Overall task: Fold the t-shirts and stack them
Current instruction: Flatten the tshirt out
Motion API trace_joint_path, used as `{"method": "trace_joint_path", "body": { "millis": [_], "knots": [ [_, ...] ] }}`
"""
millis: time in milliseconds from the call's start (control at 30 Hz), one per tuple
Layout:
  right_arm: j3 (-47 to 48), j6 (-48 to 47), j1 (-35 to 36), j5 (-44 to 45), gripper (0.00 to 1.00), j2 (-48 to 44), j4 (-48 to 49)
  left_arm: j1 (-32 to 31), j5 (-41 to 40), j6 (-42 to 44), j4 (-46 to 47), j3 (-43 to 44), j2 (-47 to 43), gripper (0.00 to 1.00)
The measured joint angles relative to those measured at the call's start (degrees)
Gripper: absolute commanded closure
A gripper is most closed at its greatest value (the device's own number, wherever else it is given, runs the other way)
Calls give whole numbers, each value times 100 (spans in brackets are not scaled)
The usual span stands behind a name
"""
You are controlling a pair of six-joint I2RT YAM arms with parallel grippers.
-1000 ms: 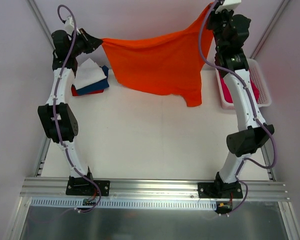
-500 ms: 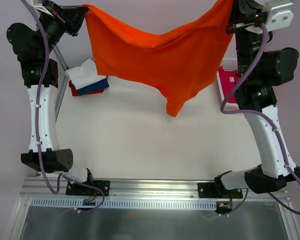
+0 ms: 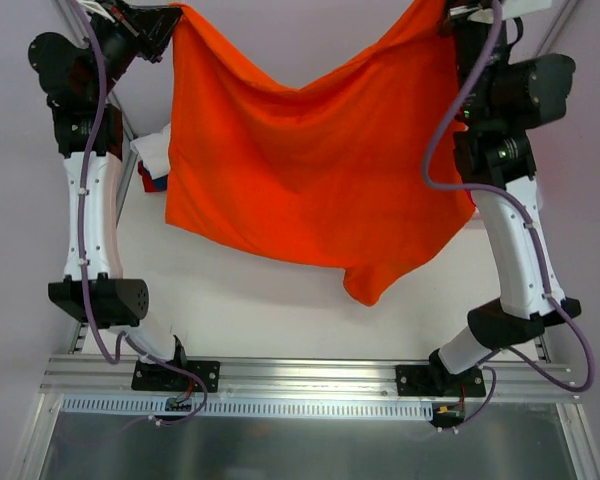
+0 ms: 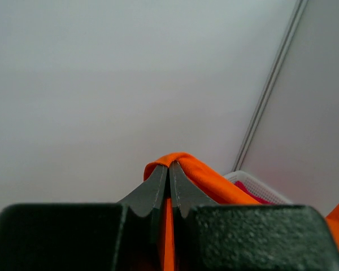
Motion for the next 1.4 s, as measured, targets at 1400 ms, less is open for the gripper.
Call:
{"method": "trace_joint_path", "body": {
  "millis": [1400],
  "knots": [
    [-3394, 1668, -481, 315, 100, -798, -452, -190, -181, -365, 850, -3373, -188, 100]
  ]
}}
